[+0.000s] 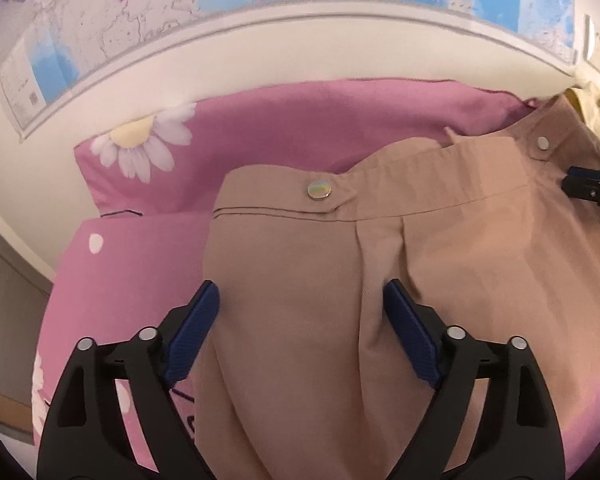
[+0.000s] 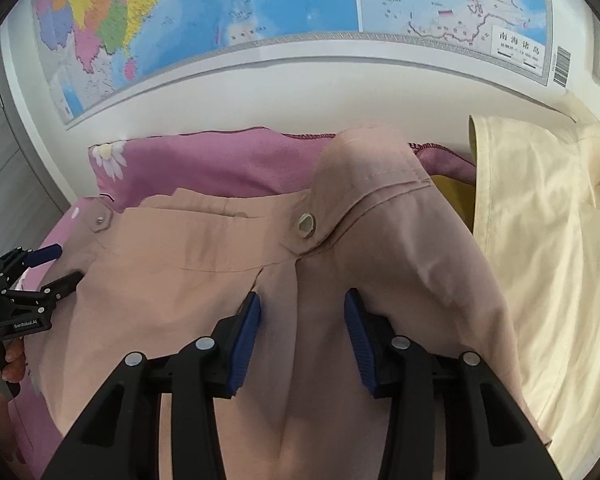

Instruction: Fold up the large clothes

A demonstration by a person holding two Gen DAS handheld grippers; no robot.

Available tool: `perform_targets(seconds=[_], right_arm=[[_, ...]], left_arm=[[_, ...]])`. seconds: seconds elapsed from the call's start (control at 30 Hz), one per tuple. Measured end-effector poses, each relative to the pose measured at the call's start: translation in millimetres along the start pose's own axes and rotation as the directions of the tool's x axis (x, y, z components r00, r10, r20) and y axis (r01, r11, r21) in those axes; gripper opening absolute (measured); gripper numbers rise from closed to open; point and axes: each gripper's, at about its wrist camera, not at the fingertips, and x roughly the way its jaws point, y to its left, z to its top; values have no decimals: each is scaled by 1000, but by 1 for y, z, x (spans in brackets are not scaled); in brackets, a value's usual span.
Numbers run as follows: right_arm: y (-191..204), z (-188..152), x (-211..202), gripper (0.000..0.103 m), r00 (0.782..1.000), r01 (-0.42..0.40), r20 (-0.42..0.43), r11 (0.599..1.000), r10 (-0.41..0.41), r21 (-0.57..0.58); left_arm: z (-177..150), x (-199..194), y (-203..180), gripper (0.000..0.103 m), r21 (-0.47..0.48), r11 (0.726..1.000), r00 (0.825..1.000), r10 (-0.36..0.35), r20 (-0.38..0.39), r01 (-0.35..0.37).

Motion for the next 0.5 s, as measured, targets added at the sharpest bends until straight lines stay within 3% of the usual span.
perform_targets(seconds=[0.2, 0.5], right_arm=[[-2, -1, -20, 43, 999, -48, 23, 998, 47, 45], [-12, -29, -89, 57, 975, -208, 103, 972, 197, 112]], left_arm=[[1, 1, 9, 85, -42, 999, 1000, -27, 1, 27], [-24, -61, 27, 86, -84, 995, 994, -52, 97, 60]])
